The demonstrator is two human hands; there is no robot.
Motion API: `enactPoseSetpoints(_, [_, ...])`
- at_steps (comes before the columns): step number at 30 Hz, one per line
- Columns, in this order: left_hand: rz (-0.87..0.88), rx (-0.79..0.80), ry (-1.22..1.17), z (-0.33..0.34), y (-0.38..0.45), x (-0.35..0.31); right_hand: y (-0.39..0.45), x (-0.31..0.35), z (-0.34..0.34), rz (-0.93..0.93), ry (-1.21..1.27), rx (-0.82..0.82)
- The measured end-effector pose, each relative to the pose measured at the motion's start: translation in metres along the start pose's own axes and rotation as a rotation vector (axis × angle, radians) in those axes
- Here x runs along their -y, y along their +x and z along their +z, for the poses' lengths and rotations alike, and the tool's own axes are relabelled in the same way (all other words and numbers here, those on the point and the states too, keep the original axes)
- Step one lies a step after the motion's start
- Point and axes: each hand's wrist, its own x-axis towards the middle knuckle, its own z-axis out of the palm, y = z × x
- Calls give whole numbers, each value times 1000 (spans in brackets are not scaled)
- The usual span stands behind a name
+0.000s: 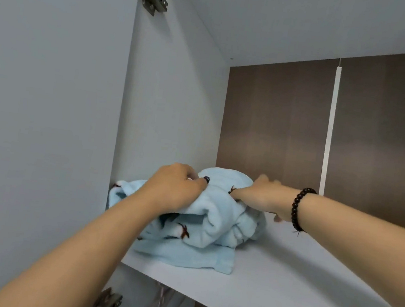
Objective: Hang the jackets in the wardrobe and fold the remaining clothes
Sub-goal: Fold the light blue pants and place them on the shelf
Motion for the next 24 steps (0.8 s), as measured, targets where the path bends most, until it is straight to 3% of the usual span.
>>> enactPoseSetpoints(2, [-20,71,94,-4,10,-3,10,12,-14,-195,-266,-279])
enactPoseSetpoints(3, [-31,104,141,-4,15,-6,16,21,-20,-315,-282,-330])
enactPoseSetpoints(7, [-80,316,309,7,27,-10,50,52,-15,-573,-312,-246])
enactPoseSetpoints(10, [-48,347,385,30,28,11,80,49,24,-513,-468,61])
enactPoseSetpoints(13, [-54,277,531,51,33,38,110,35,52,-470,-387,254])
enactPoseSetpoints(18, [2,288,574,66,49,45,137,30,61,-363,-179,273])
enactPoseSetpoints(24, [121,186,655,71,45,52,144,25,64,-399,-269,184])
